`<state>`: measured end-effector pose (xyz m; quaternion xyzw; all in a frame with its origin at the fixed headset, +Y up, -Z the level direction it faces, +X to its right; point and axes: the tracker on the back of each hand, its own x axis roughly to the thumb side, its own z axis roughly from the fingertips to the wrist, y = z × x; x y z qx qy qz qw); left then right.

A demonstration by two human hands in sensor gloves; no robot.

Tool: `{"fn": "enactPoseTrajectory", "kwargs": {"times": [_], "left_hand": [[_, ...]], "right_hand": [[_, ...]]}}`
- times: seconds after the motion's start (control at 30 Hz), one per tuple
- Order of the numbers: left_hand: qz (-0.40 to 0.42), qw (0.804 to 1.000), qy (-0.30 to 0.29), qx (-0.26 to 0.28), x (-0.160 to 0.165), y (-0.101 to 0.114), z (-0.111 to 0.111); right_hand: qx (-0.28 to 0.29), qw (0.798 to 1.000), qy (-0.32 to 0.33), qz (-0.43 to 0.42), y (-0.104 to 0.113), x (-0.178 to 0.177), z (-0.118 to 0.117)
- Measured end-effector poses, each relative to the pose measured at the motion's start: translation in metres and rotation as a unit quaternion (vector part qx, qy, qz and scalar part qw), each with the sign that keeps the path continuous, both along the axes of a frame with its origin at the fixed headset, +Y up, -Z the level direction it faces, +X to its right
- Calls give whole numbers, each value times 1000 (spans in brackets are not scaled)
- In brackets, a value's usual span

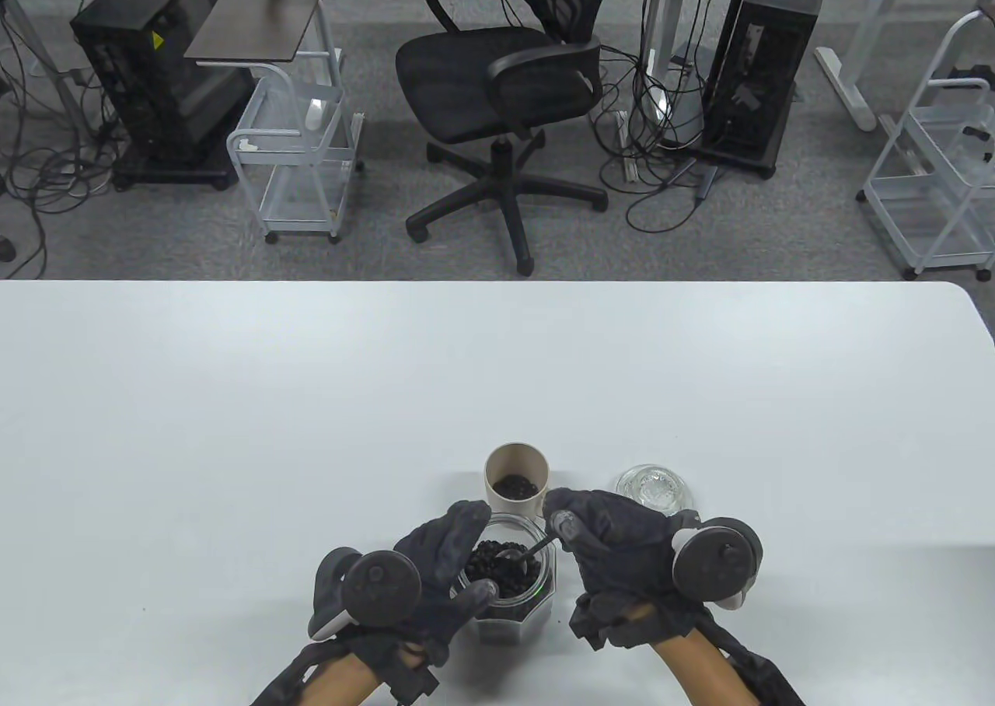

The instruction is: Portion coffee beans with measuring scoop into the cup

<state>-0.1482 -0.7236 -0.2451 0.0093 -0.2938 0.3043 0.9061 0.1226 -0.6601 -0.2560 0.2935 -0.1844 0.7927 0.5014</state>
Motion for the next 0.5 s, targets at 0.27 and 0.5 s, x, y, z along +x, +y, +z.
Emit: {"fn": "enactPoseTrajectory", "kwargs": {"times": [0.27, 0.5], "left_hand": [[1, 1000, 0, 1, 0, 0, 0], [2, 1000, 1, 1, 0, 0, 0]], "right_hand": [[-78, 996, 25, 36, -19, -11, -9], [-152, 988, 15, 17, -22, -9, -12]]}}
